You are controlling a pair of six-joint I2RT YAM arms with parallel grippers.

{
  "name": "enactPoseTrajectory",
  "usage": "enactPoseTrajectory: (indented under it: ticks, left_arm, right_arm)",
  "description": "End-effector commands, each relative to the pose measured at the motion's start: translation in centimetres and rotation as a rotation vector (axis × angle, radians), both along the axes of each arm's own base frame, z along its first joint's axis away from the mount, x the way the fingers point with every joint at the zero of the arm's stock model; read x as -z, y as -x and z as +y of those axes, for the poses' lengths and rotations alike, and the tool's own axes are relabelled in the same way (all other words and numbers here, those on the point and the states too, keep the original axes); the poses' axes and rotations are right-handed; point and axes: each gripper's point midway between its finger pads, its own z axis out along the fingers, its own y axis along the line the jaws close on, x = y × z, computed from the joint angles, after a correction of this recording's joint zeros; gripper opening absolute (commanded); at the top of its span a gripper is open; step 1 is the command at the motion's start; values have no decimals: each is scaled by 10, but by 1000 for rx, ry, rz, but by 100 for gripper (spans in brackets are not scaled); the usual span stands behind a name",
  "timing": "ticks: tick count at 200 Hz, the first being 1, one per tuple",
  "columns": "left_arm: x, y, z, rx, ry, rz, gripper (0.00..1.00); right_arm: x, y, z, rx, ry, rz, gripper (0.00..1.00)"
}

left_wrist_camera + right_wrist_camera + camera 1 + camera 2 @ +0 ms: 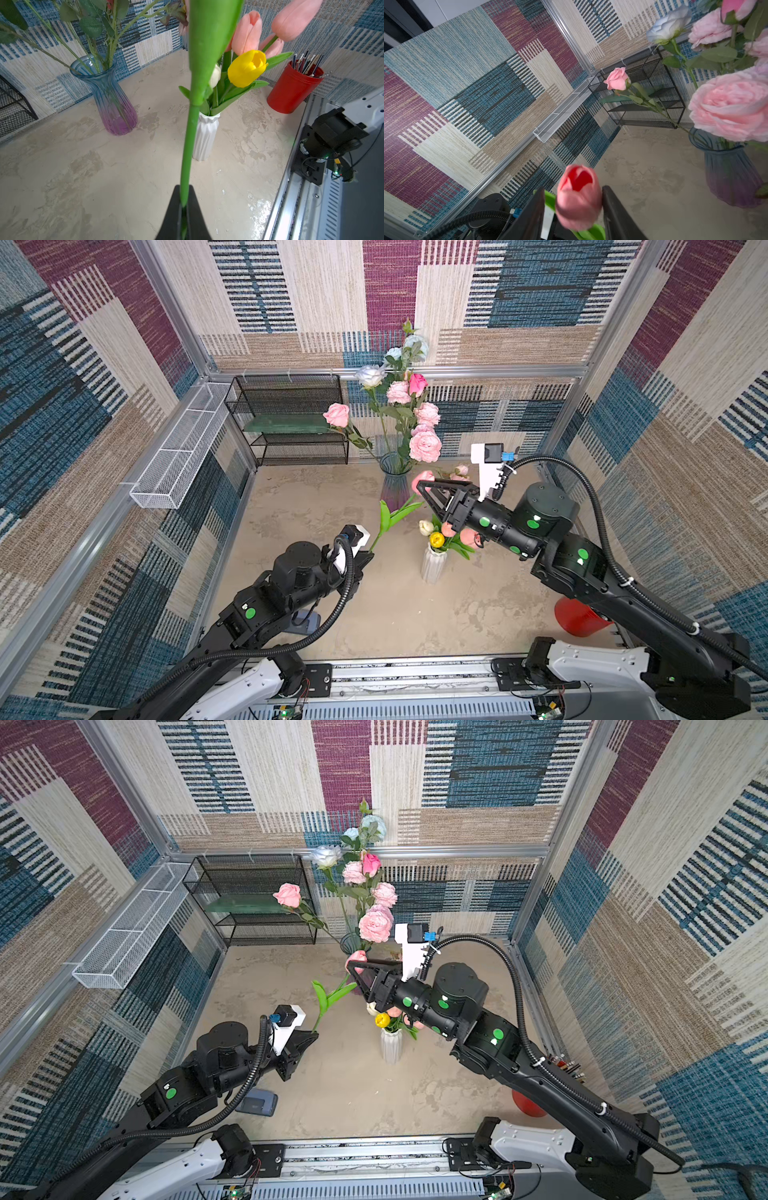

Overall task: Pick out pink flowers from the vase
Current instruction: Pick up the flower from the vase, then place the flower at the center of the board.

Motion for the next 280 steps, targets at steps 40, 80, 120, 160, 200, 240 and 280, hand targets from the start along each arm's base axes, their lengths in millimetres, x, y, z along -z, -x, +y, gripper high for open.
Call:
enactPoseTrajectory:
  ticks: [40,80,120,160,200,240,280]
  left_arm:
    - [60,0,26,-279,210,328,0]
    - [115,-7,27,-369,186,489,0]
    - [161,-35,30,-429,260,694,0]
    - [190,-70,46,-495,249,802,0]
    - [197,-107,54,-507,202,855,0]
    - [224,-128,72,-519,103,955,0]
    - [248,-129,80,-530,19,1021,0]
  right_arm:
    - [-18,6,-79,240,20,-130,48]
    - [-13,-5,-99,330,133,-125,50]
    - [1,-18,-107,381,210,-142,49]
    - [12,-24,-100,349,255,-174,50]
    - [19,-24,-97,309,259,-190,51]
    - [23,-20,-97,277,269,-205,51]
    - [25,-21,-104,293,270,-218,51]
